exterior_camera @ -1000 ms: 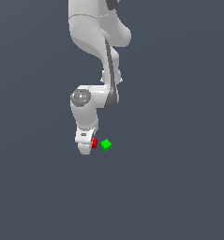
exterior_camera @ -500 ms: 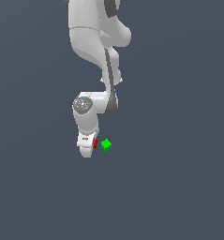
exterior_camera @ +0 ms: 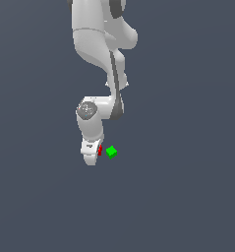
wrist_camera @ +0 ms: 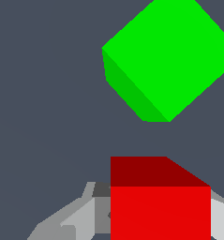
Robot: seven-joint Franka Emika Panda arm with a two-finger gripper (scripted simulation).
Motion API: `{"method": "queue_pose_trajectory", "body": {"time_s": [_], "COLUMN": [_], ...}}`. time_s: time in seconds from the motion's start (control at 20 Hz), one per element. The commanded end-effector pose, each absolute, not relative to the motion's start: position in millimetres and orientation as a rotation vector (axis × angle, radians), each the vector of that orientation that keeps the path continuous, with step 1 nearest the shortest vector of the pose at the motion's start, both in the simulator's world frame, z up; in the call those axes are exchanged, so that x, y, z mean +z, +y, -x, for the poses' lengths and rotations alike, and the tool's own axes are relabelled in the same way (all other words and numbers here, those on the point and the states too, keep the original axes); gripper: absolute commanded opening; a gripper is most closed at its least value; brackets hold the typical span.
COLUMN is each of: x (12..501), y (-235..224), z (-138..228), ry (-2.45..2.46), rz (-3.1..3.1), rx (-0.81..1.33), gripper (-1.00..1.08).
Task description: Stack the red cube on top of the green cube.
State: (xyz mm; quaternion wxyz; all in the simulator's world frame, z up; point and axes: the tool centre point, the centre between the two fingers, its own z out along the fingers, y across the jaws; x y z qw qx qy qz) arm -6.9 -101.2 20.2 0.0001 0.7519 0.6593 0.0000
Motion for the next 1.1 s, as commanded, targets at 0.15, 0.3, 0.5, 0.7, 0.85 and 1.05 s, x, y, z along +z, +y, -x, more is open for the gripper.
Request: {"method": "queue_pose_trajectory", "body": {"time_s": [0.15,0.3,0.5,0.7,0.85,1.05], "x": [25,35,57,86,103,117], "y": [-101,-101,-101,-101,-101,-101], "z": [7,8,8,9,8,8], "ry": [2.071,2.071,2.072,2.072,2.072,2.072], "rz": [-2.362,-2.362,-2.361,-2.361,-2.361,-2.361], "rx": [0.000,0.000,-0.001,-0.001,-0.001,0.000], "gripper": [-1.00,-1.00,-1.00,-1.00,-1.00,-1.00]}}
